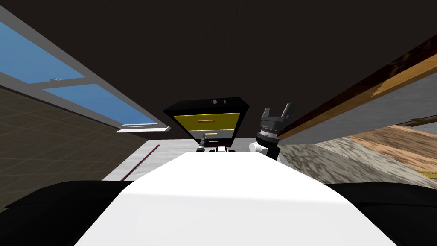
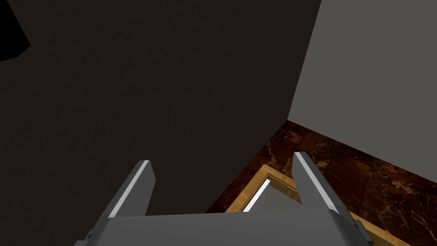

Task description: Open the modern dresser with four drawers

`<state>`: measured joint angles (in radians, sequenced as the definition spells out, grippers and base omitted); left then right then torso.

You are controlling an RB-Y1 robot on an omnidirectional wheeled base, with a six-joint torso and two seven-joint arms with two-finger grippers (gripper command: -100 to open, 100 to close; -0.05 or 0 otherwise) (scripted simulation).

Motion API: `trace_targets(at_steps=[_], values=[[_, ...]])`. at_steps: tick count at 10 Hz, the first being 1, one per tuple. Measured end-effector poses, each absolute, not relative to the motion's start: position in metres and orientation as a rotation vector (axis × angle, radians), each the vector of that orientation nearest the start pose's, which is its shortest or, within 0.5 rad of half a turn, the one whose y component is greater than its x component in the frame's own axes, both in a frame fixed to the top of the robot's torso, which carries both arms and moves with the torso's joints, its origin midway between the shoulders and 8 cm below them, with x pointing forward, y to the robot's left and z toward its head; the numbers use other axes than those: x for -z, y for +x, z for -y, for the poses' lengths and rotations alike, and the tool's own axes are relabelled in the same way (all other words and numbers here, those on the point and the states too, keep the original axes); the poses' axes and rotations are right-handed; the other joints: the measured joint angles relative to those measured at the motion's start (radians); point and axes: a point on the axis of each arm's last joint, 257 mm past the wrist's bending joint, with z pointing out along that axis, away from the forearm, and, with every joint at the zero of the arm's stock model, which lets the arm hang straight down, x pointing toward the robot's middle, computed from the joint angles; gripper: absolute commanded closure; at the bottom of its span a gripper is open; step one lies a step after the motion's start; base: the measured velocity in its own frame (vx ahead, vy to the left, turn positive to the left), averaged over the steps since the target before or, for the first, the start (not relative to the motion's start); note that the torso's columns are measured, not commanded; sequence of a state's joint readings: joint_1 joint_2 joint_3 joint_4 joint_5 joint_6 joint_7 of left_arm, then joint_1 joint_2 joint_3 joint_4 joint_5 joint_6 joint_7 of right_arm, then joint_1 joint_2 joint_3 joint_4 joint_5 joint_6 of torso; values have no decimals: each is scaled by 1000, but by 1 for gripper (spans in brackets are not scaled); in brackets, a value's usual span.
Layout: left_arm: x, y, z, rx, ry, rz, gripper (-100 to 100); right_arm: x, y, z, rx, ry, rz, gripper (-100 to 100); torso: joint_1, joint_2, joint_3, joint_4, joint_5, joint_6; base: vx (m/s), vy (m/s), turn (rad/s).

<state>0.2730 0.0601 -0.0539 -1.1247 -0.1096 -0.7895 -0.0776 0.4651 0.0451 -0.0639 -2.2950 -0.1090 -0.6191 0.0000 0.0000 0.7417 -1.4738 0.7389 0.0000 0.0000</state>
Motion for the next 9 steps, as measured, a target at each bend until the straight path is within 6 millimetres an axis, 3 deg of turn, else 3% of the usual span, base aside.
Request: trace_targets(at_steps=[3,4,6,9], values=[[358,399,-236,1122,-969,-1275,-100,-62,312,310,-1344,610,-385,0,0,-6,-4,-2,0,0,43,-2,-8],[358,400,-236,1122,-970,-1276,100,-62,312,310,-1344,610,-385,0,0,-4,-3,-1,0,0,-31,-3,14],[360,396,-234,1127,-965,-1271,100,-62,312,310,-1344,610,-385,0,2,-4,-2,-2,1,1,-74,-3,15],[356,396,-234,1130,-963,-1278,100,-62,312,310,-1345,610,-385,0,0,1,1,0,0,-1,-200,-3,16]])
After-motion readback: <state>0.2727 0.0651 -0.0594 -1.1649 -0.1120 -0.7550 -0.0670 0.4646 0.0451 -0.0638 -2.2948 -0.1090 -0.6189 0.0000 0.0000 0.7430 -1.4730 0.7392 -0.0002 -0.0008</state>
